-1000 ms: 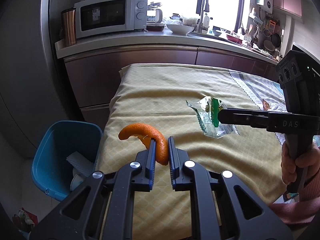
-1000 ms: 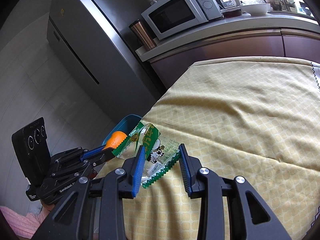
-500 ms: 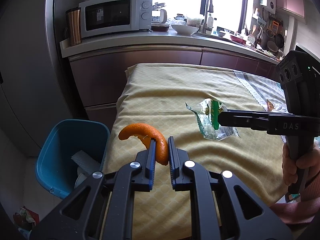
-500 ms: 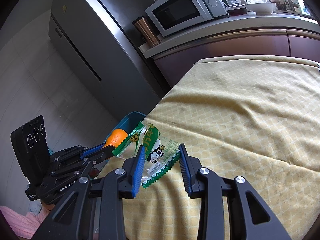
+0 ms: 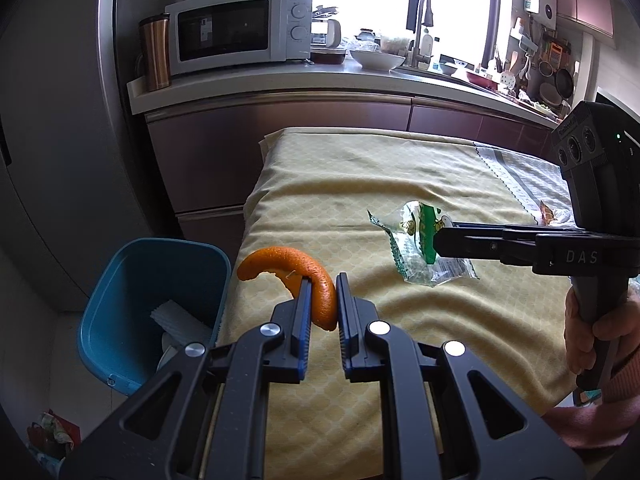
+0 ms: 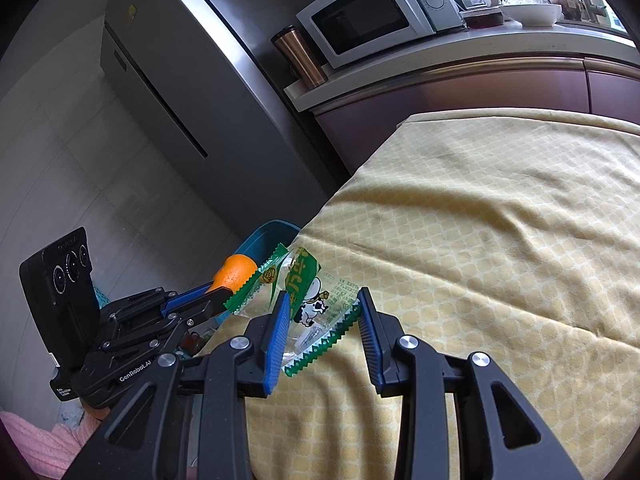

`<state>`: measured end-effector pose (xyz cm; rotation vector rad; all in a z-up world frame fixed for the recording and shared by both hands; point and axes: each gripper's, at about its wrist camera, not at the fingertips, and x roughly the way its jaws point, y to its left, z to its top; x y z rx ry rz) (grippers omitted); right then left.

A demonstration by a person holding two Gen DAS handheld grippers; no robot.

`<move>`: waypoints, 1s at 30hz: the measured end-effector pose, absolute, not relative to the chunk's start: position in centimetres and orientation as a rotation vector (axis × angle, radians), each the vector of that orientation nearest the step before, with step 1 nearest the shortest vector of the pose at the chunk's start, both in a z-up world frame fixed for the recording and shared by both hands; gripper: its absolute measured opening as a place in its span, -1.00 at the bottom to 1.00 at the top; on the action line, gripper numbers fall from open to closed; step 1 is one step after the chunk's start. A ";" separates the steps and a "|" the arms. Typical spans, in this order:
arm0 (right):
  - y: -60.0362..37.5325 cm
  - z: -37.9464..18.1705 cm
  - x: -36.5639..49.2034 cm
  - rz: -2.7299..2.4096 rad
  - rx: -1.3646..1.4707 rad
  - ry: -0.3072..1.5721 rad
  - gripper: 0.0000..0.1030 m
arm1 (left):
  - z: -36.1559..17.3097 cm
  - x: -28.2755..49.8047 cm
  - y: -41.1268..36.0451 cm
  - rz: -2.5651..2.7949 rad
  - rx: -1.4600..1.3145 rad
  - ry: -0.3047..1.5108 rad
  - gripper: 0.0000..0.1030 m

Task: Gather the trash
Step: 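Hold the orange peel and green wrapper in both tools above the table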

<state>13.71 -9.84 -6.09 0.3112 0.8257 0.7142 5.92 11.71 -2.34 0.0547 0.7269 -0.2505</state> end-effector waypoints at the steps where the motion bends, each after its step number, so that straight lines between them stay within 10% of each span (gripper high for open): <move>1: -9.8 -6.1 13.7 0.716 0.312 0.826 -0.37 | -2.3 5.9 11.8 -0.250 0.054 0.727 -0.76; 30: -7.0 -6.0 14.2 0.753 0.286 0.840 -0.38 | -2.2 5.9 13.6 -0.204 0.043 0.724 -0.76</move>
